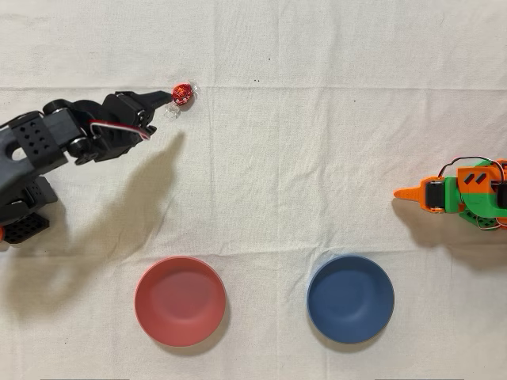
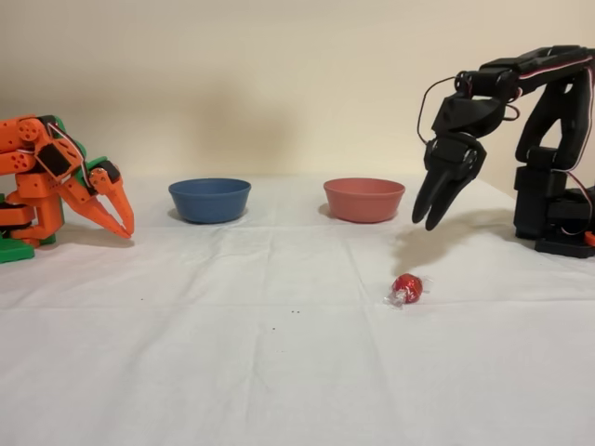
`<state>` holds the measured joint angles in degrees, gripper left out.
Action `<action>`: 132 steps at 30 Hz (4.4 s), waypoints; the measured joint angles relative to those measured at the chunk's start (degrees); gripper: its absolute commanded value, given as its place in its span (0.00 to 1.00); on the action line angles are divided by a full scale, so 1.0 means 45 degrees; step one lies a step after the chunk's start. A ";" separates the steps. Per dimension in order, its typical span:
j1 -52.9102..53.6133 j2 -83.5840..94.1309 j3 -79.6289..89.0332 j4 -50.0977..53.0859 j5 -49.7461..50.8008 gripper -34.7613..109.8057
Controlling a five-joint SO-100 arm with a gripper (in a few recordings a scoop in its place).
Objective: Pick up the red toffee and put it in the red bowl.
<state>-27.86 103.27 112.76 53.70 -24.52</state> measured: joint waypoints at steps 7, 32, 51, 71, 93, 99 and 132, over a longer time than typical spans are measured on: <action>-0.0215 -0.1289 -0.0879 -0.0020 -0.0254 0.45; -0.1113 -0.4453 -0.3379 -0.0469 0.0039 0.46; -0.1113 -0.5898 -0.3750 -0.1719 -0.0059 0.46; -0.1113 -0.6328 -0.3594 -0.2676 -0.0254 0.45; -0.1016 -0.6992 -0.3105 -0.3848 -0.0664 0.41; -0.0996 -0.7187 -0.3184 -0.4082 -0.0703 0.35; 0.0117 -0.4531 -0.1387 -0.2715 0.0039 0.31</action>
<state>-27.33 82.88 106.52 41.48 -24.35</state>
